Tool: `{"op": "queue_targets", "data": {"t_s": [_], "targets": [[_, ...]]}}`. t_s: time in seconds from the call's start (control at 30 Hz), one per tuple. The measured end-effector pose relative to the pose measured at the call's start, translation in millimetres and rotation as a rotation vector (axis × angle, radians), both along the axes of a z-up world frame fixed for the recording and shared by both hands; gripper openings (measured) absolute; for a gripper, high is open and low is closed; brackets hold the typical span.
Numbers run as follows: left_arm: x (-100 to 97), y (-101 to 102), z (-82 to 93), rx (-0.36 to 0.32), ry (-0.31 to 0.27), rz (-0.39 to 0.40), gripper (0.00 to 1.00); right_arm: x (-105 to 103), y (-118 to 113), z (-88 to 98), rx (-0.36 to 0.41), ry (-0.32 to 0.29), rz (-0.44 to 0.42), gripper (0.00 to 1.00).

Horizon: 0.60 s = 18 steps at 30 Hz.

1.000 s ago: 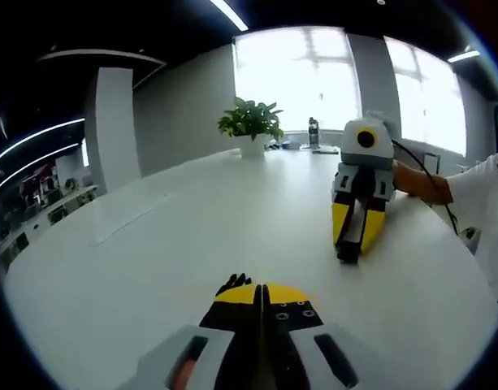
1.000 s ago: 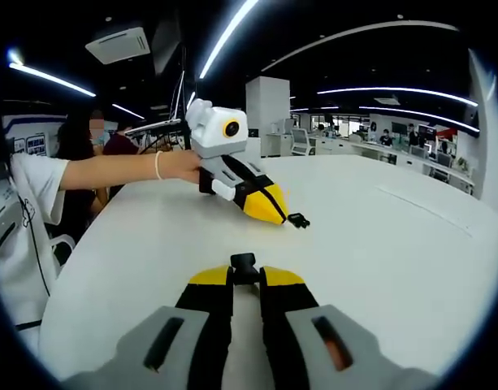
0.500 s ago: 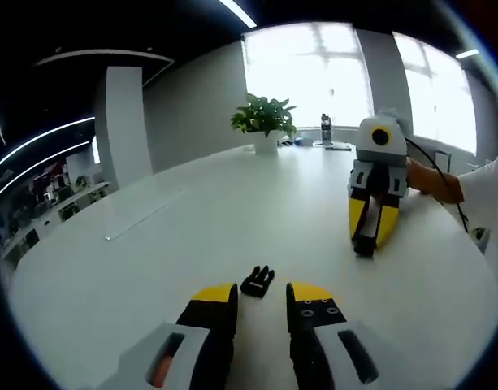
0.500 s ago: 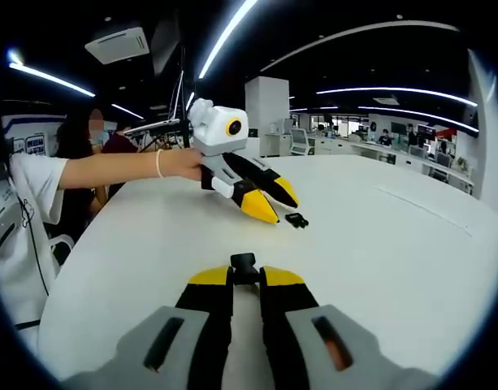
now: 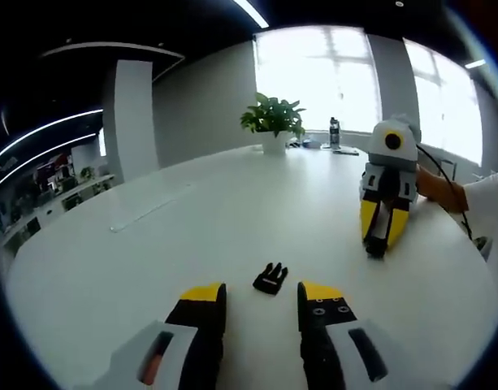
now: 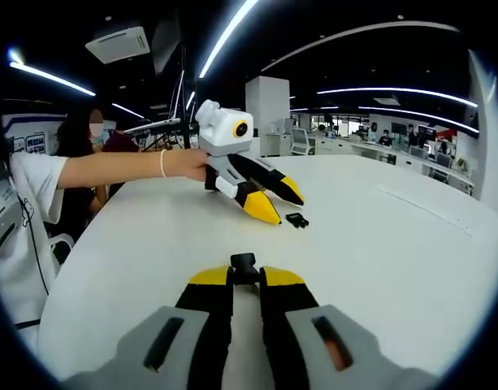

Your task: Snap the two parts of the plastic buckle together until the buckle closes and remains connected.

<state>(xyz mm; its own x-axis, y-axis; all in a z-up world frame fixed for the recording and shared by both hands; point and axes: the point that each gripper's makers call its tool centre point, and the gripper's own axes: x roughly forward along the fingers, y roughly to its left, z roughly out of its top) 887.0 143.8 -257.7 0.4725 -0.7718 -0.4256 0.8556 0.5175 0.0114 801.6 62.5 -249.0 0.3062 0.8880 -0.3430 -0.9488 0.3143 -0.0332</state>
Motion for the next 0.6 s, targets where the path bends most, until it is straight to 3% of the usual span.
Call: {"op": "queue_targets", "data": {"t_s": [0.6], "targets": [[-1.5,-9.6,-0.3,-0.002,0.036,-0.024,0.35,-0.6,1.9,1.0,0.003,-0.002,0.004,0.13]]}}
